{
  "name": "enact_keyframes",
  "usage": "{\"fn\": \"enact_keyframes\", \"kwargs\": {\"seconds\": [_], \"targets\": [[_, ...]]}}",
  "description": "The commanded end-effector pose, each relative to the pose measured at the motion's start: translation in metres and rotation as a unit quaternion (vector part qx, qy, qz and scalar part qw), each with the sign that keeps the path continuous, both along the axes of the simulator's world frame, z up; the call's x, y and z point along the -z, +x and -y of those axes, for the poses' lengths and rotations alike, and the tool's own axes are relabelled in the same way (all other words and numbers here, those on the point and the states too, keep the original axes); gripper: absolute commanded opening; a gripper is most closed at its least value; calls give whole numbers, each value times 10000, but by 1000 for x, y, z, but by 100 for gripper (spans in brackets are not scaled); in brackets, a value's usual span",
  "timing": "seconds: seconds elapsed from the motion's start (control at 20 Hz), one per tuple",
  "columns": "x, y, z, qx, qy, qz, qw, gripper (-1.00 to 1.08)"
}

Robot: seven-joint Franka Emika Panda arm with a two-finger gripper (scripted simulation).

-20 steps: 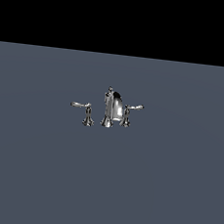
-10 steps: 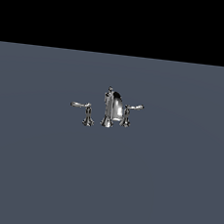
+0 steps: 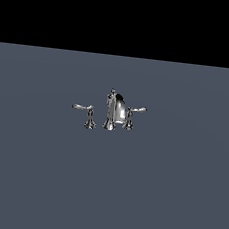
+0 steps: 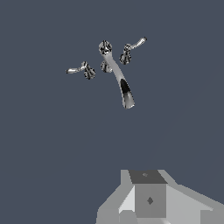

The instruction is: Turn on the faucet by rotating a designated handle.

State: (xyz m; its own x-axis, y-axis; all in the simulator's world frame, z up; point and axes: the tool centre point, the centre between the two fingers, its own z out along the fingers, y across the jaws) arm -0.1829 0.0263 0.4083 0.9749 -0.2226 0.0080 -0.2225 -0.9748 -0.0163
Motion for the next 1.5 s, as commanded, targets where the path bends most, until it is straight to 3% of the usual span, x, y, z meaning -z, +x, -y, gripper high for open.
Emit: {"fn": "enact_keyframes", "kwargs": {"seconds": [0.0, 0.35, 0.75, 1.1, 1.45], "targets": [[17, 17, -4, 293, 5, -4, 9996, -100], [60, 64, -8, 1064, 11, -17, 9943, -100], [106, 115, -4, 1890, 14, -31, 9820, -100], [147, 158, 7, 2603, 8, -42, 9655, -100], [189, 201, 25, 3324, -6, -51, 9431, -100]]}}
